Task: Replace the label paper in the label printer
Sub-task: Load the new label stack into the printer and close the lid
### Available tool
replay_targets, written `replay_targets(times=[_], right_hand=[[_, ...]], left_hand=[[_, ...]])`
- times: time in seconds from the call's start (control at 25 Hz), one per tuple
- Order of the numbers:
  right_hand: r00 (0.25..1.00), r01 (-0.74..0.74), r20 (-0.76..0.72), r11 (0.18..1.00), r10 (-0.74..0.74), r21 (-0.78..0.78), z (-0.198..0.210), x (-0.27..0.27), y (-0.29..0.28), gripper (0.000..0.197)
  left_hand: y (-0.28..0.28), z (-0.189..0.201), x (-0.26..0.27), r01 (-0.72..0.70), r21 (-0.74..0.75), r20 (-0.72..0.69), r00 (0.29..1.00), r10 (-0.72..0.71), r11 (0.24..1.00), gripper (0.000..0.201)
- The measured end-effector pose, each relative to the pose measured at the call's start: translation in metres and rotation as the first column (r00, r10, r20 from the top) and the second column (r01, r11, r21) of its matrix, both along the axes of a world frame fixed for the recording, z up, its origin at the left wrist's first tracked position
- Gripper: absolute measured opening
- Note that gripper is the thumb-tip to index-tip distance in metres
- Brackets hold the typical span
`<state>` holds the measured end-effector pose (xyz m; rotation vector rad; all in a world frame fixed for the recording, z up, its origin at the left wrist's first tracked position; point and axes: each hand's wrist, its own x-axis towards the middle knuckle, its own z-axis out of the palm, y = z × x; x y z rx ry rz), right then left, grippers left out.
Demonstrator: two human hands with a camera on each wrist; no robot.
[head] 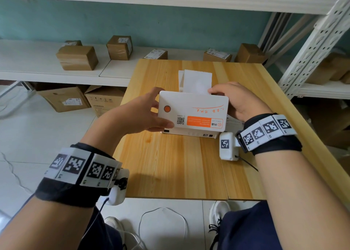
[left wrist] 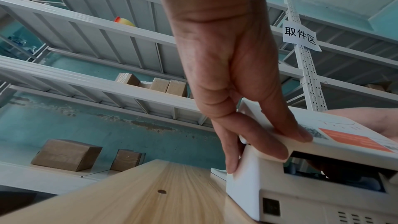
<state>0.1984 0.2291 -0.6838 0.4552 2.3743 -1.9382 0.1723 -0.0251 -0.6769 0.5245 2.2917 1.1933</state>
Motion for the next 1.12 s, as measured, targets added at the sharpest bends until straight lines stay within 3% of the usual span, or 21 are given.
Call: replay_targets(times=[0.28, 0.72, 1.12], right_hand=[[1.000, -0.003, 0.007, 0.984, 0.004, -0.181, -0.008, 0.000, 0.000, 0.020], [0.998, 0.030, 0.057, 0.968, -0.016, -0.249, -0.013, 0.001, -0.003, 0.025], [0.997, 0.053, 0.069, 0.949, -0.033, -0.311, -0.015, 0.000, 0.000, 0.021]], left_hand=[[-0.003, -0.004, -0.002, 0.011, -0.005, -0.022, 1.000, -0.011, 1.000, 0.076], [-0.005, -0.008, -0.004, 0.035, -0.030, -0.089, 0.995, -0.037, 0.999, 0.075], [-0.005, -0.007, -0.006, 0.075, -0.175, -0.183, 0.977, -0.107, 0.982, 0.087]])
